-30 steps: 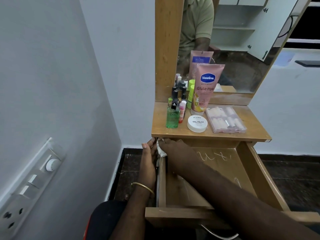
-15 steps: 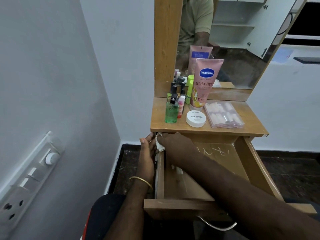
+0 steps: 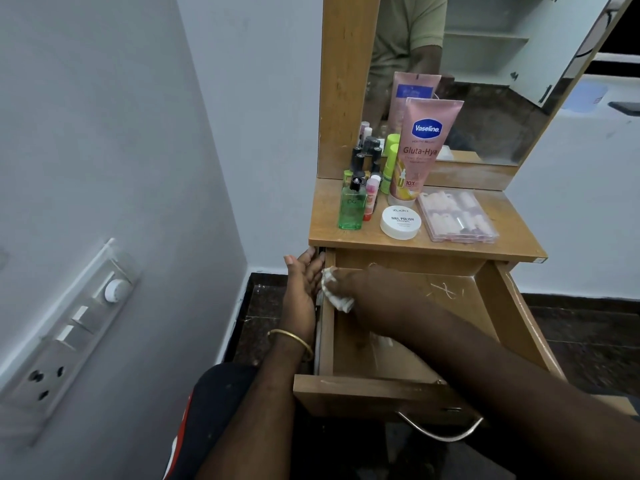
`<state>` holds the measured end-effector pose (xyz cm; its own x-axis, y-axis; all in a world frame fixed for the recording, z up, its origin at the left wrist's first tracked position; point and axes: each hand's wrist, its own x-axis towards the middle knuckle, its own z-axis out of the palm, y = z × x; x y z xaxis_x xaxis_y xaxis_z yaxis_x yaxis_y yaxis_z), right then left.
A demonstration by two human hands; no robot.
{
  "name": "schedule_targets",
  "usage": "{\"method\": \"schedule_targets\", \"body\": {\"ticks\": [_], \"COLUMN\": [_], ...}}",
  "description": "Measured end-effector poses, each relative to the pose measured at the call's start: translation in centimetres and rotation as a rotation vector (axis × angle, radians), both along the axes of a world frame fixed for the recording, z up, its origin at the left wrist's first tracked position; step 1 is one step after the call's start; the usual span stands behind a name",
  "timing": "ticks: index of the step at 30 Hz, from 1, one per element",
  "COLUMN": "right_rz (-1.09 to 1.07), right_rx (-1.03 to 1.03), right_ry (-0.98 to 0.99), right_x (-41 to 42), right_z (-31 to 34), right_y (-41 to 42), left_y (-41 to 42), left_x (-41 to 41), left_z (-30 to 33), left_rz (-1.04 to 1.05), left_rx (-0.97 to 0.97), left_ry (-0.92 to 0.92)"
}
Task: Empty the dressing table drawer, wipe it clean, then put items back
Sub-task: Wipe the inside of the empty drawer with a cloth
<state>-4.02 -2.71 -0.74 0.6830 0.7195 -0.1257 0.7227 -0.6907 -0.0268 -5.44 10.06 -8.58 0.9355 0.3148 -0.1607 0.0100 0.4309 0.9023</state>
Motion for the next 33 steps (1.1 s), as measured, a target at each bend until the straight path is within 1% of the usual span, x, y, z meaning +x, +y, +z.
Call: {"method": "schedule_targets", "body": {"ticks": [2,3,5,8,10,13,16,18,20,21,23,24,26,28,30,33], "right_rz": [0.027,0.052,0.136,0.319,0.365,0.26,0.198,0.175,0.179,0.196,0.229,0.234,0.245,0.278,0.302,0.309], "right_rx": [-0.053,-0.052,-0.031,-0.054,-0.047,0.068,0.137,0.183,0.231,0.252,0.237,0.219,0.23,0.27,0.247,0.221], "right_ry": [-0.066,-0.057,0.019,0.089,0.116,0.171,0.092,0.089,0.145,0.221,0.382,0.421,0.427,0.38,0.331,0.417], "right_x": [-0.3,-0.9,-2.7,-4.8,-4.6,-2.9,-2.0,-2.4,-3.1,-3.5,-4.2,-4.3,-4.0,-3.9,-4.3,-4.9], "right_z": [-0.1,0.0,0.4,0.7,1.1,1.4,0.5,0.0,-0.1,-0.1,0.2,0.3,0.5,0.8,0.9,0.6], "right_y": [0.4,0.3,-0.4,-2.2,-2.9,-2.5,-1.4,-1.4,-2.0,-2.3,-2.9,-3.1,-2.8,-1.9,-1.3,-2.2], "left_y": [0.1,0.1,0.1,0.2,0.1,0.0,0.1,0.1,0.2,0.2,0.1,0.1,0.0,-0.1,-0.1,-0.1], "left_x": [-0.1,-0.1,-0.1,0.0,-0.1,-0.2,-0.3,-0.5,-0.5,-0.5,-0.6,-0.6,-0.8,-1.0,-1.3,-2.0], "left_z": [0.1,0.1,0.1,-0.1,-0.1,-0.1,0.0,0.0,-0.2,-0.3,-0.5,-0.5,-0.6,-0.7,-0.7,-0.7], "left_rz": [-0.008,-0.012,-0.018,-0.018,-0.016,-0.022,-0.02,-0.017,-0.016,-0.018,-0.027,-0.024,-0.019,-0.023,-0.034,-0.047], "left_rx": [-0.009,-0.021,-0.028,0.021,0.035,0.03,0.006,0.003,0.014,0.023,0.03,0.033,0.031,0.011,-0.017,-0.024], "left_ry": [0.001,0.005,0.004,-0.013,-0.02,-0.022,-0.006,0.008,0.011,0.009,0.013,0.019,0.029,0.035,0.037,0.044]}}
